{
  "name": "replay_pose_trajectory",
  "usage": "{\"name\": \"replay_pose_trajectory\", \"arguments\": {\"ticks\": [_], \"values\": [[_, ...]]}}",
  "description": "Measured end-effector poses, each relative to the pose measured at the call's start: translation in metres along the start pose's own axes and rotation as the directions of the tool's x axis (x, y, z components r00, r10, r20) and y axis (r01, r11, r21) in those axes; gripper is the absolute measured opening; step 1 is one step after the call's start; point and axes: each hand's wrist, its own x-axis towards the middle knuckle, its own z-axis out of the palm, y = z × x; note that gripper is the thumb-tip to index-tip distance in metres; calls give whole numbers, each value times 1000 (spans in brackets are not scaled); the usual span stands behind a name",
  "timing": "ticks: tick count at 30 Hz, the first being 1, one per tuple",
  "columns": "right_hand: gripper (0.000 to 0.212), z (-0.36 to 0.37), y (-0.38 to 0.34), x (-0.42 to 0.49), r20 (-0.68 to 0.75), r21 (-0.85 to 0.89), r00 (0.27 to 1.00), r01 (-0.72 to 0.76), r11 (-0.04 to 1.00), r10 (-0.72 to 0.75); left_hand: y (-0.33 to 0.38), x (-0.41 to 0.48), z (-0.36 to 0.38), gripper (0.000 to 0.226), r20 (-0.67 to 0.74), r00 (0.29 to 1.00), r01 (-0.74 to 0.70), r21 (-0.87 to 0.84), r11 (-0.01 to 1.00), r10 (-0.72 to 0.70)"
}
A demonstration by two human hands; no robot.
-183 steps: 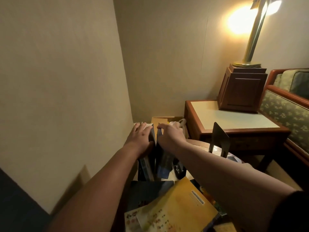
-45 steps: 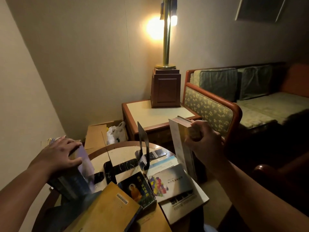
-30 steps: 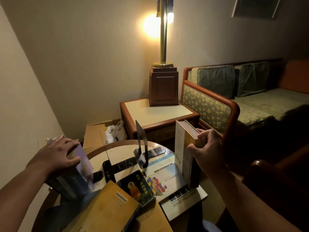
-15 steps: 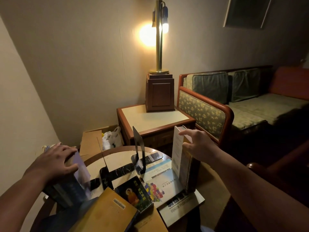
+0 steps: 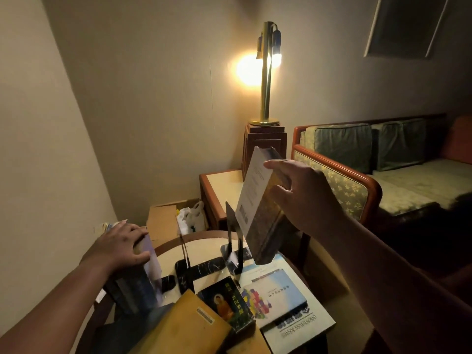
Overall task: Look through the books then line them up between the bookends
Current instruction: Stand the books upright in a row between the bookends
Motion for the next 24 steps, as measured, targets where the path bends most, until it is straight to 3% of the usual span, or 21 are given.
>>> {"name": "replay_pose_trajectory", "arguments": {"ticks": [5, 12, 18, 24], "values": [[43, 34, -48, 17, -6, 156, 1000, 13, 988, -12, 5, -6, -5, 96, 17, 1000, 8, -18, 1000, -8], [44, 106, -90, 32, -18, 282, 1000, 24, 959, -20, 9, -7, -7, 71, 20, 1000, 3, -17, 1000, -2], [45, 167, -110, 39, 35, 258, 999, 25, 966, -35, 11, -18, -7, 56, -124, 992, 0, -109, 994, -14], [44, 211, -107, 28, 199, 203, 980, -48, 978, 7, 11, -17, -6, 57, -106, 994, 2, -143, 990, -18]]}}
